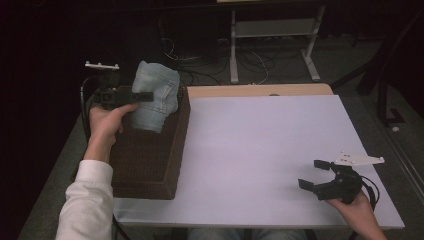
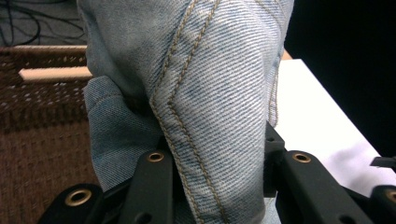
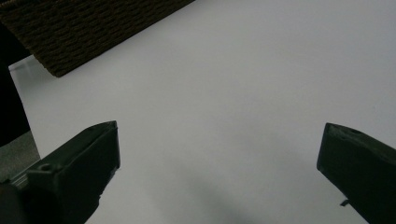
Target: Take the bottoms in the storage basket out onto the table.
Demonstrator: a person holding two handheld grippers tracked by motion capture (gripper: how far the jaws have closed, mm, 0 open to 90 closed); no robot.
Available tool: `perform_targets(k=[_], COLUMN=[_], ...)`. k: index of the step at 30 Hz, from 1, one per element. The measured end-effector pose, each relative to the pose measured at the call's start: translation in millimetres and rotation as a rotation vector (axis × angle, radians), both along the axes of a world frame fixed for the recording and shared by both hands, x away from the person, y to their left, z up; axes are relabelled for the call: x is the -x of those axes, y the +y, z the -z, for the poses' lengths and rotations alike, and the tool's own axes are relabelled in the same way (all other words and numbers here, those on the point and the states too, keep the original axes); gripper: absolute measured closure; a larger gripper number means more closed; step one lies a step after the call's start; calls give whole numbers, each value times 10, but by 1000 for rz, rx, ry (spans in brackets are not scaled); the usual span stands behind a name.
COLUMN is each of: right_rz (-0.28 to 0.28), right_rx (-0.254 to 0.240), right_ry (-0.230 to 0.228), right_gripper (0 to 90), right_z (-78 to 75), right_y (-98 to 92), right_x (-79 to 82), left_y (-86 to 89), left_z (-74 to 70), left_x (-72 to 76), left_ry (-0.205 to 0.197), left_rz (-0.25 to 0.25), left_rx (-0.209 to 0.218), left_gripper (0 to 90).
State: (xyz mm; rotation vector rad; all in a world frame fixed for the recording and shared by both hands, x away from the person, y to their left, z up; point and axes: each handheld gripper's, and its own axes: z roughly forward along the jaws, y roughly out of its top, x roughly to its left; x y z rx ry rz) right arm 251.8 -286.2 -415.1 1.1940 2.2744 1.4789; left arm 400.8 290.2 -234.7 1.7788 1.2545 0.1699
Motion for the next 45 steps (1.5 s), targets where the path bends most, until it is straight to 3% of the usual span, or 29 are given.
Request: perform_targets(k=[15,45], right_rz=[-2,-4], right_rx=[0,-3], right_ry=[-5,-8], right_gripper=[0,0], right_z=[-4,-11], right_y=[-5,-2], right_x=[2,12], left_y=[-455,-1158], left_z=[-185,-196], left_x=[86,24], left_ry=[-56,-57], left_rz=[131,270], left_rx=[-10,-3], left_gripper=[662,662])
